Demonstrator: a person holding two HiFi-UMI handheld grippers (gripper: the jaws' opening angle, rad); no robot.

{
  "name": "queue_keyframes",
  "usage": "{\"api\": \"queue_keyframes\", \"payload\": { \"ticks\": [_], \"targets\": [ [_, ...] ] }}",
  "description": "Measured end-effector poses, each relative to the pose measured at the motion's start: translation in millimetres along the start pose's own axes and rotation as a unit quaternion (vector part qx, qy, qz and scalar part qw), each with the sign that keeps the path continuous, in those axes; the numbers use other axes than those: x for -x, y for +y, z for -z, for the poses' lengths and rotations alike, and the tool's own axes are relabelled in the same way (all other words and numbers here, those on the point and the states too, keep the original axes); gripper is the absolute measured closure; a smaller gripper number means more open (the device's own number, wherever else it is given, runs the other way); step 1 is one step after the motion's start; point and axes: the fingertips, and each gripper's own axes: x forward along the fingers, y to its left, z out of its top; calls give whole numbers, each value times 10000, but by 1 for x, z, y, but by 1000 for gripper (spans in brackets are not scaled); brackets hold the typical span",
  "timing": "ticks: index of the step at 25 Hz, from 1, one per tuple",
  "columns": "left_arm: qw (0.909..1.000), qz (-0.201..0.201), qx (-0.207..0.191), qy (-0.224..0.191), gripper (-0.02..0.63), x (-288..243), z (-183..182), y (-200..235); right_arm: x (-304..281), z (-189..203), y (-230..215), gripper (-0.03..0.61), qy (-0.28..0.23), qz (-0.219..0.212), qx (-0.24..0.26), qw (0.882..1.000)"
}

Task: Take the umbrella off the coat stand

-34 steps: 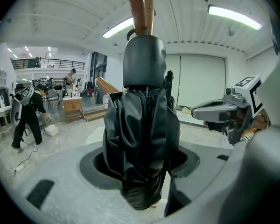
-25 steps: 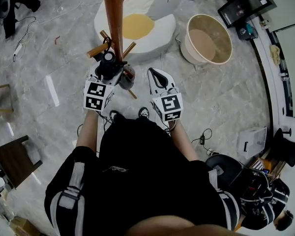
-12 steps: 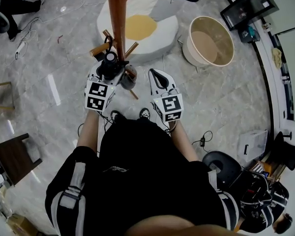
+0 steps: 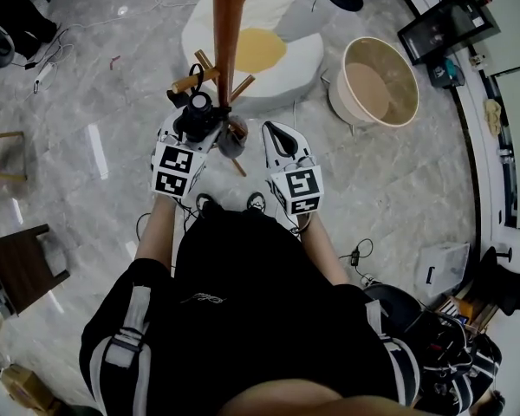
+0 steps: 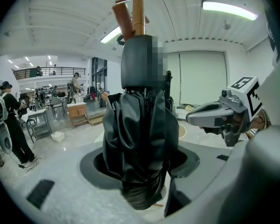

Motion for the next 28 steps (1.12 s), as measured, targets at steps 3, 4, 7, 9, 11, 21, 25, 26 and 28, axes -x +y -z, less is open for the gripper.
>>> {"api": "queue_keyframes", "payload": {
  "ticks": [3,4,7,9,11,21,25,26,28],
  "targets": [
    [10000,-35,5,-31,351,4,0,3,-6,-5,7,572,-27,-112,9,9999],
    [10000,-45,16,-47,351,5,0,3,-7,-5,9,572,-31,-145,15,9999],
    [9999,-82,36,-61,351,8,1,3,-11,-4,13,572,-22,-231,37,9997],
    [9999,-105,36,-62,351,11,1,3,-13,-6,15,572,-31,-287,43,9996],
    [9999,-142,53,-51,351,13,1,4,-16,-6,17,572,-39,-335,52,9994],
    [9987,-430,236,-143,351,37,-3,15,-31,-9,37,572,-25,-718,151,9973],
    [9977,-583,311,-140,353,46,2,20,-37,-7,45,572,-12,-878,218,9959],
    [9974,-630,332,-130,353,48,4,21,-39,-7,47,572,-13,-926,228,9954],
    [9966,-722,371,-103,353,54,9,24,-41,-7,53,572,-16,-1019,239,9945]
  ]
}}
